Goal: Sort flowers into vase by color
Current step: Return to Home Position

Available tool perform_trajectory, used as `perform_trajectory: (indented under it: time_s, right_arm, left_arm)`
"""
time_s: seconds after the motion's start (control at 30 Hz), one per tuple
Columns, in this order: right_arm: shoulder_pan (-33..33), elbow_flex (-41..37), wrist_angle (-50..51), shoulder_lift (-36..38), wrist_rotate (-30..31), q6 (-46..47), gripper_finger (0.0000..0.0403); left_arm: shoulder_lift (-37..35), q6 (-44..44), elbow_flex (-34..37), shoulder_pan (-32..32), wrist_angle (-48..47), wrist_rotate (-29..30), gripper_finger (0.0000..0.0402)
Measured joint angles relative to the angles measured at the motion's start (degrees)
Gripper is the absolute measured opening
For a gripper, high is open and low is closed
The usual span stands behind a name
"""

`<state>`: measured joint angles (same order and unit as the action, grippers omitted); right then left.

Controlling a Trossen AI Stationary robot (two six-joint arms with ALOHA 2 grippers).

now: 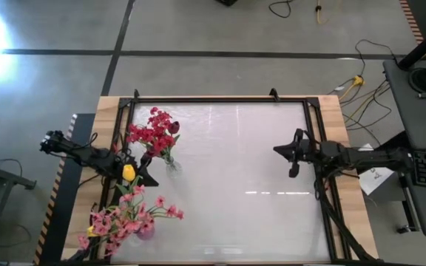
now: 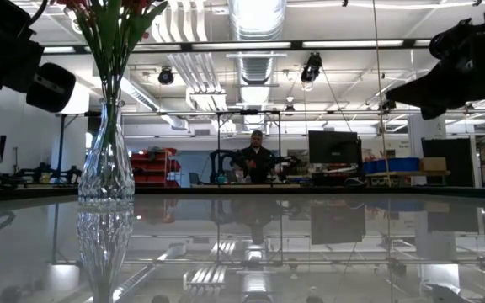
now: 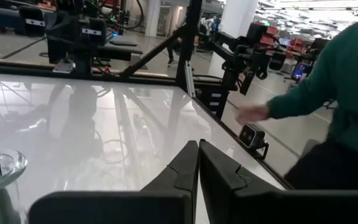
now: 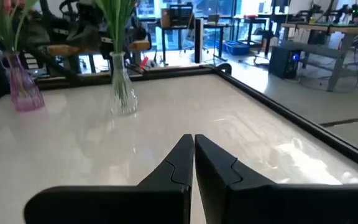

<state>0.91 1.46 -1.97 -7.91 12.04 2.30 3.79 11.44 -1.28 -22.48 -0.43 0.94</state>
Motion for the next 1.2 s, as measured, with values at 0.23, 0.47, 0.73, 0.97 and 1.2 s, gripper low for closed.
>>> perform_trajectory:
  time_s: [0.23, 0.47, 0.73, 0.97, 1.2]
  right_arm:
    - [0.0, 0.2, 0.0, -1.5, 0.0, -1.4, 0.0009]
    - [0.0, 0.3, 0.0, -1.7, 0.0, -1.5, 0.0009]
    - [0.0, 0.3, 0.0, -1.7, 0.0, -1.3, 0.0009]
    - [0.0, 0.3, 0.0, -1.7, 0.0, -1.4, 0.0009]
    - [0.0, 0.3, 0.0, -1.7, 0.0, -1.3, 0.0009]
  left_arm:
    - [1.0, 0.0, 0.0, 0.0, 0.2, 0.0, 0.0]
    - [2.0, 0.0, 0.0, 0.0, 0.2, 0.1, 0.0]
    - [2.8, 0.0, 0.0, 0.0, 0.3, 0.0, 0.0]
    - [3.5, 0.0, 0.0, 0.0, 0.3, 0.0, 0.0]
    - [4.2, 0.0, 0.0, 0.0, 0.4, 0.0, 0.0]
